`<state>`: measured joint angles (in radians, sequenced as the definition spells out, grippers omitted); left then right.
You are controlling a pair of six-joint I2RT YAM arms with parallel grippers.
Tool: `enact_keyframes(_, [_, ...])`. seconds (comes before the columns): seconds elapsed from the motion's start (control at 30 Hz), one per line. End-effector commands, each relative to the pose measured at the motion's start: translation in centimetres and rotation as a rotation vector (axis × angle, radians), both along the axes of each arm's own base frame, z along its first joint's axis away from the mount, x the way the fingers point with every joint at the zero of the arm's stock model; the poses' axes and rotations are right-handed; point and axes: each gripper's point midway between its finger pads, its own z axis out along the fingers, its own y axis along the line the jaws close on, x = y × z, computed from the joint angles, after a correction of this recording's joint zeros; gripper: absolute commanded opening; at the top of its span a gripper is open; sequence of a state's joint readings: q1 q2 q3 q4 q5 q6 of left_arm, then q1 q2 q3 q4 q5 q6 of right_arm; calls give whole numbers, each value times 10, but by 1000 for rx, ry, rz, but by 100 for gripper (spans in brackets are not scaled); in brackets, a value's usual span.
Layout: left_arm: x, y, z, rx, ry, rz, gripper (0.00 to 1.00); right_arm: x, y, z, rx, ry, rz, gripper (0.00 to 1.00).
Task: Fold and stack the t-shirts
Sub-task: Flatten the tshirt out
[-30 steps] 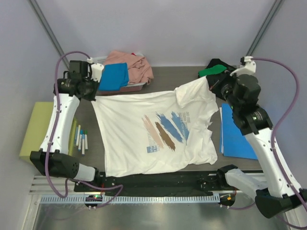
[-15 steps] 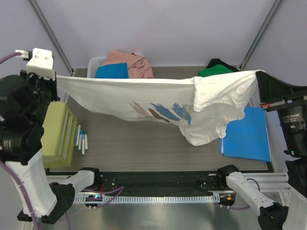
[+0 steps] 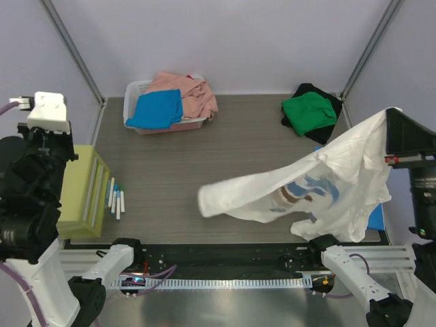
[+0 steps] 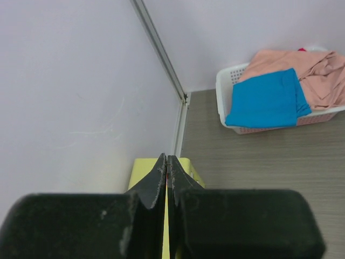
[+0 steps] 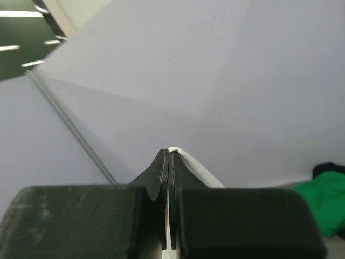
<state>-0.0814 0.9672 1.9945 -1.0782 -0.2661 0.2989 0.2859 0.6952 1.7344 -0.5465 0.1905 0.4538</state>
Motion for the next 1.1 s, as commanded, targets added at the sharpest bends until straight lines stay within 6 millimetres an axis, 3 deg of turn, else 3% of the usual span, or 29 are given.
enact_keyframes(0.0, [67, -3, -57, 20, 145, 11, 0, 92, 6, -69, -37, 248, -107, 1])
enact_keyframes(0.03, [83, -8, -75, -1, 197, -4, 0, 117, 19, -92, -58, 321, -80, 1])
enact_keyframes(0.07, [94, -17, -99, -26, 263, -42, 0, 126, 25, -101, -61, 347, -59, 1])
enact_keyframes(0.13, [114, -56, -144, -152, 391, -211, 0, 146, 38, -122, -60, 411, -21, 1])
enact_keyframes(0.17, [119, -77, -181, -192, 499, -283, 0, 149, 43, -125, -60, 413, 4, 1])
enact_keyframes(0.2, [121, -93, -202, -204, 568, -329, 0, 151, 45, -129, -62, 419, 10, 1])
enact_keyframes(0.23, [123, -120, -242, -140, 694, -372, 0, 153, 47, -131, -62, 415, 15, 1])
enact_keyframes(0.3, [117, -144, -271, -43, 780, -429, 0, 153, 47, -129, -66, 408, 15, 1])
enact_keyframes(0.33, [110, -167, -285, -16, 822, -501, 1, 153, 46, -129, -71, 411, 10, 1])
enact_keyframes(0.37, [111, -178, -295, -6, 850, -521, 8, 154, 46, -129, -79, 412, 5, 1])
enact_keyframes(0.4, [111, -188, -300, 6, 867, -543, 34, 155, 44, -129, -82, 412, -4, 1])
enact_keyframes(0.43, [113, -196, -298, 35, 861, -553, 41, 155, 43, -128, -82, 409, -11, 1])
enact_keyframes(0.47, [106, -217, -299, 73, 867, -608, 45, 155, 41, -128, -85, 409, -24, 1])
enact_keyframes(0.5, [104, -230, -309, 107, 899, -633, 57, 157, 37, -129, -92, 414, -45, 1])
enact_keyframes(0.53, [94, -255, -305, 151, 894, -700, 61, 158, 35, -130, -95, 416, -57, 1])
enact_keyframes(0.6, [90, -279, -319, 203, 929, -730, 65, 158, 31, -130, -112, 415, -86, 1])
enact_keyframes(0.63, [80, -303, -316, 224, 924, -786, 65, 159, 25, -130, -112, 417, -115, 1])
enact_keyframes(0.7, [71, -325, -323, 269, 933, -818, 66, 161, 21, -132, -122, 422, -143, 1])
enact_keyframes(0.73, [61, -349, -334, 322, 935, -861, 67, 162, 20, -134, -126, 425, -150, 1])
enact_keyframes(0.83, [48, -385, -355, 406, 924, -920, 70, 168, 21, -141, -128, 444, -155, 1])
enact_keyframes(0.93, [47, -405, -376, 409, 934, -935, 72, 173, 20, -148, -135, 465, -165, 1])
enact_keyframes(1.07, [45, -422, -388, 372, 910, -949, 72, 181, 17, -159, -158, 499, -199, 1])
